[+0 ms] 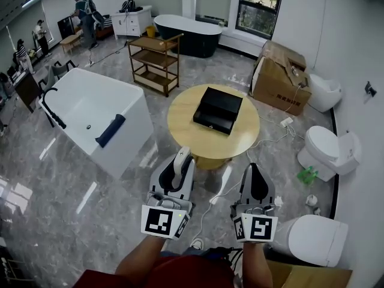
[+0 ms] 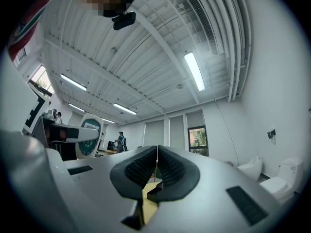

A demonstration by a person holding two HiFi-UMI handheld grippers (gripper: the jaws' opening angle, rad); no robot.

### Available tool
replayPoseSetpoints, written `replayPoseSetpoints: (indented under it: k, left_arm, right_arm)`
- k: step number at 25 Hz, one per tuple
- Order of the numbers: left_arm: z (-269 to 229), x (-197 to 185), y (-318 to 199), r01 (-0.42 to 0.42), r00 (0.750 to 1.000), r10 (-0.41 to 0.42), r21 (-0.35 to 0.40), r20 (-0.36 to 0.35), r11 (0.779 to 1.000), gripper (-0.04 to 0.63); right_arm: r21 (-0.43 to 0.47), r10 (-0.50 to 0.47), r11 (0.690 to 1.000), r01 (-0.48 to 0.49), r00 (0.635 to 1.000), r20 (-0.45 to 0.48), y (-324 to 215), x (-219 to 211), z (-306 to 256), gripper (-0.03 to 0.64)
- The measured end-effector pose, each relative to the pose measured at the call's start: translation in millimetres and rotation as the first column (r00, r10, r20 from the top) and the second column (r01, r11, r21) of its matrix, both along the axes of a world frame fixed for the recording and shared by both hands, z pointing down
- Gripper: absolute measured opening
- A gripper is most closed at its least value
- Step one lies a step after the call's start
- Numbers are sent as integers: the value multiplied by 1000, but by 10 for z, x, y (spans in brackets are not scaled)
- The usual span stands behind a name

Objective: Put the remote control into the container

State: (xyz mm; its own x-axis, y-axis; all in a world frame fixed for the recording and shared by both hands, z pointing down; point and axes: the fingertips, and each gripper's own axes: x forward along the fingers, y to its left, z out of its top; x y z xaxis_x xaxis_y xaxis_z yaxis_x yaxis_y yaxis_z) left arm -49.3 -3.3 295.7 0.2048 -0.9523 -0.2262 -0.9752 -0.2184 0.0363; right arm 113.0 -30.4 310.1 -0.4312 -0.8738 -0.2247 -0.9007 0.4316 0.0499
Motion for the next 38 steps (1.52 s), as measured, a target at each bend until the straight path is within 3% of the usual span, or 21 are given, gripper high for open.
replayPoseSetpoints:
  k: [5,16,32,38]
  left_arm:
    - [39,172,-194,9,1000,-9,1,5,1000,121]
    - [147,79,-829,-9,1000,9,-4,0,1000,121]
    - [151,-1006,-2401,-51,998,51,-6,-21,999,121]
    - [124,-1289,-2874,-92,995,91,-7,-33,996,121]
  right_arm:
    - [-2,-7,1000,7,1000,13,-209,168,76,23]
    - [-16,15,1000,-14,1000,7,-816,98,211,23]
    - [-13,26,1000,-26,999,-40,-2373,-1092,164,23]
    - [-3,67,998,-67,996,-51,-2779,-1339,82,23]
